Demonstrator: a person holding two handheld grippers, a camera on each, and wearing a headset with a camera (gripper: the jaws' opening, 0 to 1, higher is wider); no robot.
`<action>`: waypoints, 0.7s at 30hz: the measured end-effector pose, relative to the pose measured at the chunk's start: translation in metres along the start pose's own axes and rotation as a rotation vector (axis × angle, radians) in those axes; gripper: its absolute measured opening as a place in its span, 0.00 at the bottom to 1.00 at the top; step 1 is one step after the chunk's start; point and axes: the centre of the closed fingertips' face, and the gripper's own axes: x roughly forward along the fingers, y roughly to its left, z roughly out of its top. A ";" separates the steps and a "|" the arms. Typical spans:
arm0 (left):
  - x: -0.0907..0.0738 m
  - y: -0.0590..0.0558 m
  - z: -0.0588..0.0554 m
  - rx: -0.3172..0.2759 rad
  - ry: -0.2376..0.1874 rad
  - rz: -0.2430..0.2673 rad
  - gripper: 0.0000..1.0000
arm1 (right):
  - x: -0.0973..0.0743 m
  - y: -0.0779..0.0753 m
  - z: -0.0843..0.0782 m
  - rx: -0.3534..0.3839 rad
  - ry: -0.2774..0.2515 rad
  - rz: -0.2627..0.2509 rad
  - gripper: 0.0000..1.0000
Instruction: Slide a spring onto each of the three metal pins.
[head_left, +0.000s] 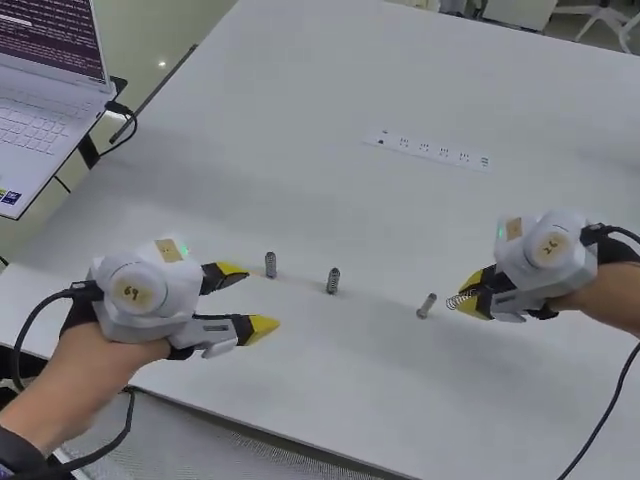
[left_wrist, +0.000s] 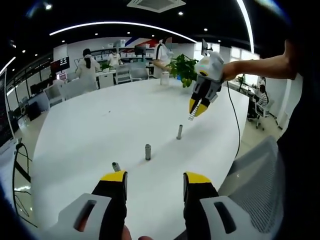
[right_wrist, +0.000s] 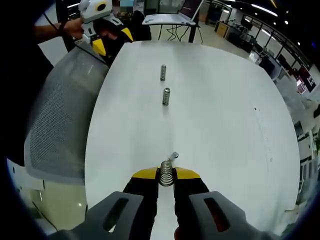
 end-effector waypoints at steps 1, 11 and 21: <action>-0.002 0.003 -0.001 -0.003 -0.001 0.006 0.40 | 0.001 -0.001 0.000 -0.002 0.003 0.001 0.09; -0.016 0.017 -0.004 -0.039 -0.001 0.062 0.49 | 0.012 -0.008 -0.002 -0.018 0.031 0.013 0.09; -0.025 0.023 -0.008 -0.067 0.001 0.098 0.51 | 0.020 -0.011 -0.001 -0.032 0.048 0.031 0.09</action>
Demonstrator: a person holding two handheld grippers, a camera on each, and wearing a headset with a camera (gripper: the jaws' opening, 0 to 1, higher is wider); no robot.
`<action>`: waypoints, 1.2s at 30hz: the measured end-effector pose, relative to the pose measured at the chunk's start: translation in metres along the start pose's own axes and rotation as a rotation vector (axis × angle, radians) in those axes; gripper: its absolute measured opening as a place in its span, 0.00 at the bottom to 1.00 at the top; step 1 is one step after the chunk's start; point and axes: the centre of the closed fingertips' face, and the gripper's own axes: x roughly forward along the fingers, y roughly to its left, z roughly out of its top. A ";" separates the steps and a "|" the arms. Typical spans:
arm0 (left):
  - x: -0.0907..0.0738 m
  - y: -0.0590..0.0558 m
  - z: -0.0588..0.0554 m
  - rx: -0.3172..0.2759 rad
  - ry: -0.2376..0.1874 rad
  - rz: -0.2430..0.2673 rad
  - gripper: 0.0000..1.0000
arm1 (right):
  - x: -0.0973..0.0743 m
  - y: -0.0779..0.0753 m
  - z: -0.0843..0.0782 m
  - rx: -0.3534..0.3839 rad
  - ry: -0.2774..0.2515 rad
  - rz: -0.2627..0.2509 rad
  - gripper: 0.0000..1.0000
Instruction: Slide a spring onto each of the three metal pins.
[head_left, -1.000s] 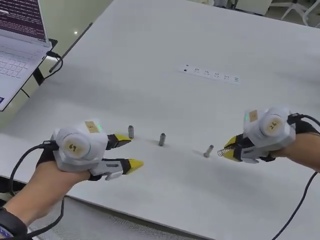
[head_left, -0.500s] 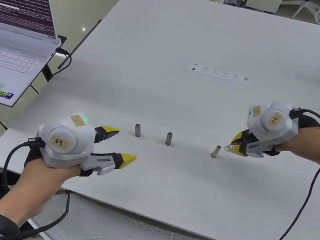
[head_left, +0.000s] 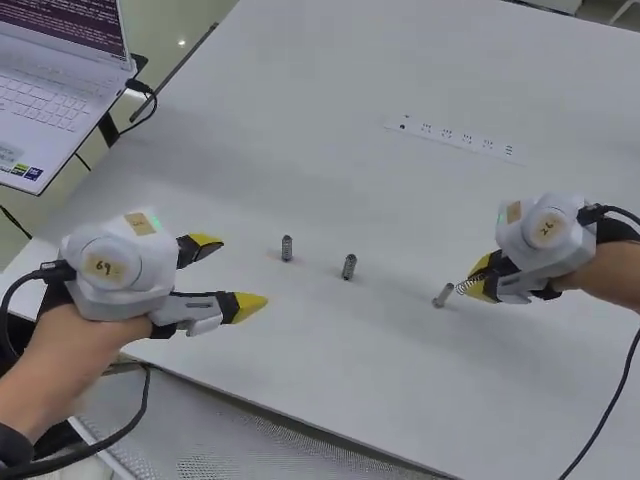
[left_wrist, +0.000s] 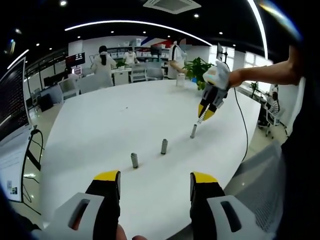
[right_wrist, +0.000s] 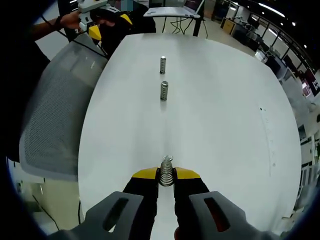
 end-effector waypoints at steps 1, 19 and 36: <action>0.000 0.000 -0.001 -0.002 0.003 0.001 0.51 | 0.002 -0.001 0.000 -0.003 0.003 0.001 0.09; -0.009 0.012 -0.003 -0.030 -0.002 0.031 0.57 | 0.008 -0.004 0.008 -0.042 0.033 0.026 0.09; -0.012 0.012 -0.009 -0.050 0.000 0.034 0.56 | 0.013 0.005 0.007 -0.084 0.079 0.050 0.09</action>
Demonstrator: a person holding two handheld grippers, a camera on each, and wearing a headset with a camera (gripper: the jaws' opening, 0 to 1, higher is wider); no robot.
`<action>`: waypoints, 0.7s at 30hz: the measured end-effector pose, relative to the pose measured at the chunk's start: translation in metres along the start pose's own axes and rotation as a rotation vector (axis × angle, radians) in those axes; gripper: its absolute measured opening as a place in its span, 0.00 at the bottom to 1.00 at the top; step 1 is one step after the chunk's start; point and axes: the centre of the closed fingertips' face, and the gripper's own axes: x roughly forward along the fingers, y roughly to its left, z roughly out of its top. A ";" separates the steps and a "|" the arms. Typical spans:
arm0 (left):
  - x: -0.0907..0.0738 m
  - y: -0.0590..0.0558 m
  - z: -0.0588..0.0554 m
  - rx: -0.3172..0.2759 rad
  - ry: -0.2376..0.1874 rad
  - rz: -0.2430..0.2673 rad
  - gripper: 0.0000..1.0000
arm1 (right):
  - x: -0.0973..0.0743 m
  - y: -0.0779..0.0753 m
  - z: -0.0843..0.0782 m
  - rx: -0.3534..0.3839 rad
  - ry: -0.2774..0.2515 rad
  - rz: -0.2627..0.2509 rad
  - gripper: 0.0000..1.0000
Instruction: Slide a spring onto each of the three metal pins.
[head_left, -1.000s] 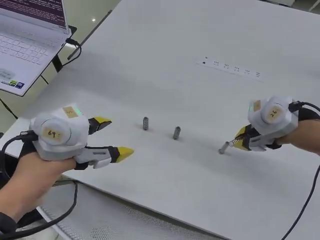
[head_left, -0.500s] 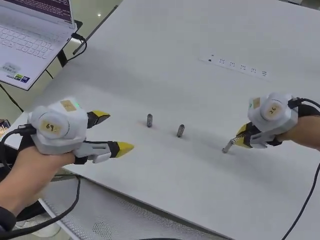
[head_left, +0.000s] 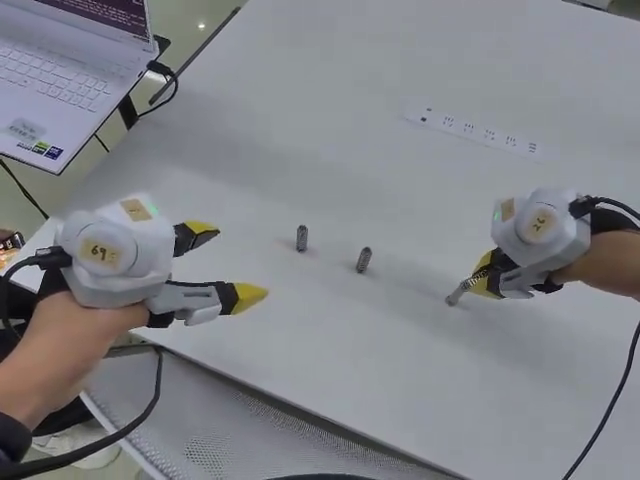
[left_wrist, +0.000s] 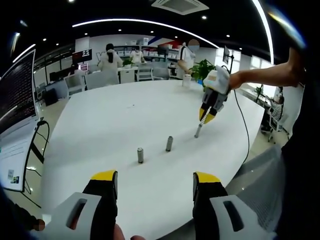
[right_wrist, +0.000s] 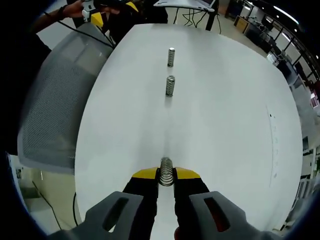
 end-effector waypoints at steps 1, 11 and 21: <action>0.000 0.000 0.000 0.000 -0.001 0.000 0.56 | 0.000 0.000 0.000 -0.001 0.001 0.000 0.09; -0.003 0.002 -0.001 -0.005 0.001 0.006 0.57 | 0.009 -0.002 0.003 -0.009 0.010 0.016 0.09; -0.003 0.003 -0.003 -0.011 0.006 0.010 0.57 | 0.024 -0.002 -0.003 -0.040 0.044 0.033 0.09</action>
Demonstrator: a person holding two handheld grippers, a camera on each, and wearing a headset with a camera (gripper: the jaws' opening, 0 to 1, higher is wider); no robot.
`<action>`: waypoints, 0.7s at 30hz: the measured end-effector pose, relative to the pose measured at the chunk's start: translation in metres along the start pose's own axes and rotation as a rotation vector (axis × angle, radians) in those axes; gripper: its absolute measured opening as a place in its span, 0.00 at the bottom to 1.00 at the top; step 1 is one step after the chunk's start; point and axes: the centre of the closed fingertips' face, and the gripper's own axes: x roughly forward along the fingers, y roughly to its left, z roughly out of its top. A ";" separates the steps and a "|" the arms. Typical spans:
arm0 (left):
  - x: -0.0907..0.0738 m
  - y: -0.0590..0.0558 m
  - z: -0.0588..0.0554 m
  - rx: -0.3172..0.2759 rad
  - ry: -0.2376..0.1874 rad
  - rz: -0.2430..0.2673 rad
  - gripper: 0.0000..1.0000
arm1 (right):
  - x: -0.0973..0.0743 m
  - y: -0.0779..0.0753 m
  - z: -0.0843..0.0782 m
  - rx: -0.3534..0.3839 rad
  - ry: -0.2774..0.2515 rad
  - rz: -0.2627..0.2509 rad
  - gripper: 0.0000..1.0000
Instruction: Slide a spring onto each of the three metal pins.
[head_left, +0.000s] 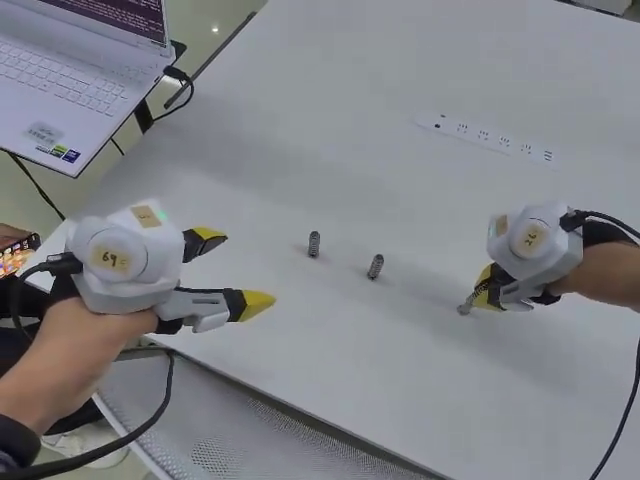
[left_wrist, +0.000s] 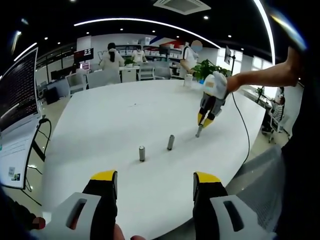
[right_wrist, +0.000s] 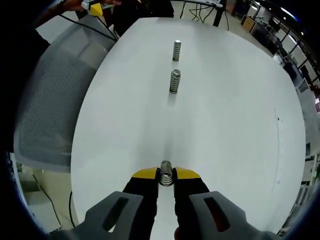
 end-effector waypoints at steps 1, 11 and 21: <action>0.000 0.000 0.000 -0.001 0.000 0.001 0.57 | 0.001 0.000 0.000 0.001 0.001 0.002 0.09; -0.001 0.002 -0.001 -0.003 0.007 0.004 0.57 | 0.020 -0.004 -0.005 -0.009 0.023 0.013 0.09; -0.001 0.001 -0.002 -0.003 0.017 0.005 0.57 | 0.028 -0.003 -0.010 -0.024 0.036 0.008 0.10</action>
